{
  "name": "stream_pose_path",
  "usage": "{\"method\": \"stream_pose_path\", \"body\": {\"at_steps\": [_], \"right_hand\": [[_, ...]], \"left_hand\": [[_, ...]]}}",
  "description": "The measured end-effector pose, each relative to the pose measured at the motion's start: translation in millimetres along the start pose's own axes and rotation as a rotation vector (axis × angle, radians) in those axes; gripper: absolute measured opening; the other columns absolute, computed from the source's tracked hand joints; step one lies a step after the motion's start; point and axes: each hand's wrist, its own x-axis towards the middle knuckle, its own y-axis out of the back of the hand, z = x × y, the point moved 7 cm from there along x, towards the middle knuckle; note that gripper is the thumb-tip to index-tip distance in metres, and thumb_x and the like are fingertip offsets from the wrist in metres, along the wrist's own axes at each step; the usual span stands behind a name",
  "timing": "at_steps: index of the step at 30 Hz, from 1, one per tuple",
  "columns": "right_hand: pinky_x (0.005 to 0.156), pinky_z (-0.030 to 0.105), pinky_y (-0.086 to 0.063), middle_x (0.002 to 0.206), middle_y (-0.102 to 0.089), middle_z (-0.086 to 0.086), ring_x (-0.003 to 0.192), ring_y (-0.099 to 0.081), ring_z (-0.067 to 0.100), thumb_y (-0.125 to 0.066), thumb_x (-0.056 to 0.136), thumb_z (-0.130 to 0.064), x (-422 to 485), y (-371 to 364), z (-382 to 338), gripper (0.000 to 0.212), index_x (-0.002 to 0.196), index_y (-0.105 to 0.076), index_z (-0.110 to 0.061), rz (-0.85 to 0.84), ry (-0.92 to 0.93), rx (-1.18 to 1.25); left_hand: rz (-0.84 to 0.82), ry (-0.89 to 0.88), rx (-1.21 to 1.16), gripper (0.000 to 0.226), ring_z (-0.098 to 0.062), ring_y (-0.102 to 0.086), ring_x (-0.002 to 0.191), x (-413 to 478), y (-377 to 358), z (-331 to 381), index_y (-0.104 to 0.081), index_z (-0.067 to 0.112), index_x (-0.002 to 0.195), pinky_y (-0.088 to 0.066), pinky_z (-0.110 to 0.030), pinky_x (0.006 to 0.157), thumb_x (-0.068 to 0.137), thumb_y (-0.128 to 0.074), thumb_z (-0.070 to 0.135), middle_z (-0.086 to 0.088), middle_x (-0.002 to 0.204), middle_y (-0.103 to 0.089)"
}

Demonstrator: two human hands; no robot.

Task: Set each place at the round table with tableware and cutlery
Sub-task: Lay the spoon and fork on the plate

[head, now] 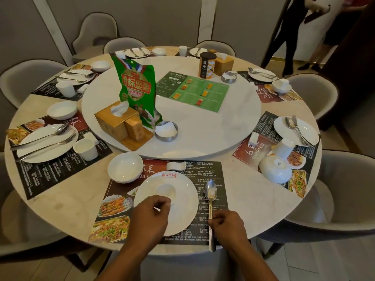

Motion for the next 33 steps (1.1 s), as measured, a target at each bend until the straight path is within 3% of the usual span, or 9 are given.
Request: {"method": "stream_pose_path", "body": {"at_steps": [3, 5, 6, 13, 19, 22, 26, 29, 33], "right_hand": [[0.068, 0.027, -0.057, 0.073, -0.070, -0.012, 0.070, -0.066, 0.004, -0.073, 0.088, -0.021, 3, -6, -3, 0.005, 0.088, -0.072, -0.026, -0.011, 0.050, -0.058], [0.057, 0.008, -0.042, 0.072, -0.065, -0.015, 0.066, -0.060, -0.002, -0.072, 0.089, -0.021, 5, -8, -7, 0.006, 0.095, -0.073, -0.022, -0.004, 0.110, -0.123], [0.053, 0.006, -0.037, 0.070, -0.063, -0.017, 0.063, -0.057, -0.004, -0.071, 0.090, -0.021, 5, -9, -9, 0.008, 0.097, -0.074, -0.022, 0.000, 0.135, -0.156], [0.051, 0.008, -0.036, 0.097, -0.075, -0.004, 0.058, -0.050, -0.003, -0.069, 0.090, -0.023, 9, -14, -15, 0.015, 0.104, -0.075, -0.022, 0.008, 0.184, -0.279], [0.051, 0.007, -0.036, 0.069, -0.062, -0.016, 0.059, -0.054, -0.004, -0.071, 0.088, -0.032, 11, -7, -24, 0.012, 0.095, -0.074, -0.022, 0.005, 0.211, -0.309], [0.051, 0.009, -0.032, 0.072, -0.059, -0.015, 0.059, -0.051, -0.004, -0.064, 0.093, -0.032, 19, 9, -49, 0.012, 0.093, -0.070, -0.023, 0.103, 0.269, -0.333], [0.065, 0.028, -0.051, 0.079, -0.071, -0.007, 0.072, -0.066, 0.017, -0.060, 0.091, -0.021, 49, 10, -106, 0.015, 0.084, -0.072, -0.025, 0.212, 0.434, -0.294], [0.073, 0.032, -0.054, 0.090, -0.075, 0.001, 0.080, -0.068, 0.024, -0.062, 0.089, -0.018, 82, -12, -138, 0.018, 0.099, -0.075, -0.022, 0.253, 0.537, -0.444], [0.084, 0.035, -0.056, 0.104, -0.075, -0.005, 0.091, -0.069, 0.022, -0.063, 0.089, -0.030, 119, -50, -151, 0.030, 0.118, -0.067, -0.036, 0.144, 0.607, -0.633]], "left_hand": [[0.073, 0.039, -0.032, 0.013, -0.010, -0.060, 0.090, 10, 13, -11, -0.069, 0.033, 0.093, -0.052, -0.030, 0.079, 0.090, -0.064, 0.021, 0.012, 0.099, -0.066], [0.105, 0.059, -0.027, 0.015, -0.013, -0.060, 0.092, 15, 18, -15, -0.068, 0.033, 0.097, -0.054, -0.034, 0.083, 0.090, -0.065, 0.020, 0.010, 0.101, -0.066], [0.117, 0.062, -0.024, 0.016, -0.014, -0.060, 0.092, 16, 19, -16, -0.067, 0.033, 0.098, -0.055, -0.037, 0.085, 0.090, -0.065, 0.020, 0.009, 0.101, -0.065], [0.174, 0.085, -0.059, 0.022, -0.014, -0.060, 0.087, 23, 25, -23, -0.062, 0.036, 0.101, -0.054, -0.037, 0.084, 0.089, -0.066, 0.018, 0.007, 0.097, -0.064], [0.181, 0.084, -0.092, 0.022, -0.011, -0.057, 0.084, 32, 29, -28, -0.060, 0.037, 0.102, -0.047, -0.028, 0.073, 0.090, -0.065, 0.018, 0.009, 0.095, -0.062], [0.176, 0.088, -0.086, 0.022, -0.013, -0.059, 0.088, 39, 31, -32, -0.061, 0.036, 0.103, -0.048, -0.028, 0.075, 0.090, -0.064, 0.018, 0.008, 0.098, -0.063], [0.135, 0.089, -0.078, 0.024, -0.014, -0.061, 0.092, 48, 31, -35, -0.063, 0.036, 0.104, -0.054, -0.036, 0.086, 0.091, -0.062, 0.016, 0.008, 0.102, -0.063], [0.085, 0.061, -0.046, 0.027, -0.012, -0.061, 0.092, 52, 27, -35, -0.061, 0.039, 0.104, -0.053, -0.029, 0.083, 0.092, -0.062, 0.016, 0.011, 0.105, -0.063], [0.033, 0.050, -0.024, 0.034, -0.010, -0.062, 0.089, 57, 26, -40, -0.060, 0.038, 0.109, -0.051, -0.022, 0.079, 0.090, -0.064, 0.011, 0.012, 0.104, -0.065]]}}
